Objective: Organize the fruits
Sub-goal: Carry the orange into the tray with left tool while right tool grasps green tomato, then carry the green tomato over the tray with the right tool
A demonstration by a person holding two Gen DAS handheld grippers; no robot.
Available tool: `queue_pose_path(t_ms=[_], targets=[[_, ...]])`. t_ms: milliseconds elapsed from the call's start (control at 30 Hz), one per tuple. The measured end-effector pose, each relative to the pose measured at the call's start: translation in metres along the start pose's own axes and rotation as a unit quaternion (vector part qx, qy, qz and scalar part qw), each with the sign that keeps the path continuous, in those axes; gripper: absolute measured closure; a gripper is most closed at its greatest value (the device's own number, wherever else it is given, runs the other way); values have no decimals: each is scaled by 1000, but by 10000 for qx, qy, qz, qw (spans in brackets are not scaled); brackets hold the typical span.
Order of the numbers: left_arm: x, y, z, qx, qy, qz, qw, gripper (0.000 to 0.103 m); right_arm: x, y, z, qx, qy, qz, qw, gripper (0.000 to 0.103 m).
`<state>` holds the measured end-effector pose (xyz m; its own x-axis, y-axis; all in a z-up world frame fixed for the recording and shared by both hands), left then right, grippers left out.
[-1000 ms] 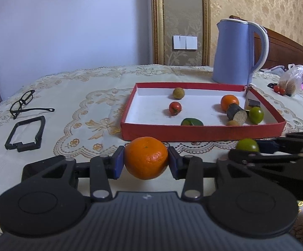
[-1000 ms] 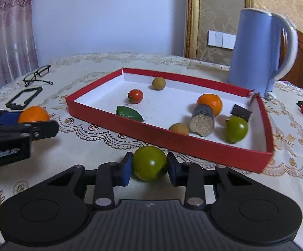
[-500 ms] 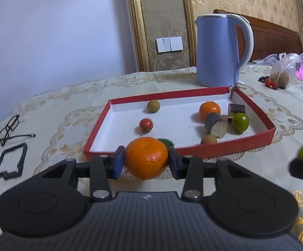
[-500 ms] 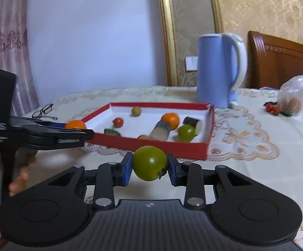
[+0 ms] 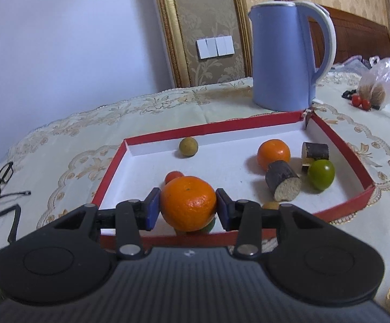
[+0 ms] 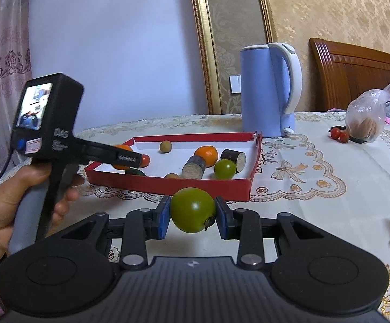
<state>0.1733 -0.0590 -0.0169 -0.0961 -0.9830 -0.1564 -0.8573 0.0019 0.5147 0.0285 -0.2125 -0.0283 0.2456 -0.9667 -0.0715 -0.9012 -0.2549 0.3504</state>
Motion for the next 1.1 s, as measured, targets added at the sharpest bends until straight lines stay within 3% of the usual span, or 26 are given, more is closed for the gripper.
queue_pose_path(t_ms=[467,767,867,933,1000,1100], targets=[[22,-58,-32,-293,-190,-66,9994,63,6,1,3,-16,-47,45,10000,69],[30,-72,-40,-213,-240,-84,9994,59,6,0,4,-40,-43,55,10000,69],[34,-69,-43,-40,-361,-151,9992,35,6,0,4,-65,-25,63,10000,69],[32,-63,-45,238,-350,-164,9990,9,7,1,4,-63,-43,83,9999,69],[27,-58,-47,511,-243,-138,9983,0,8,2,4,-59,-63,95,9999,69],[19,-62,-48,634,-10,-69,9980,0,10,0,5,-74,-87,94,9999,69]])
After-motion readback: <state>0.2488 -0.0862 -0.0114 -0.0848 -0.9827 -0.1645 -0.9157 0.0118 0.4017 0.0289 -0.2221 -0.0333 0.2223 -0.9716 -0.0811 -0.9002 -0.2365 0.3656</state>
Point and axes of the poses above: each gripper's, at about its wrist camera, not at the fingertips, and y roughly against the way its jaws point, x to its right, z to its underside, the point moved 4 cm from there along -y, roughly the way its jaws point, and after that the axes turned 3 degrees about y, right-handed, at the moved point
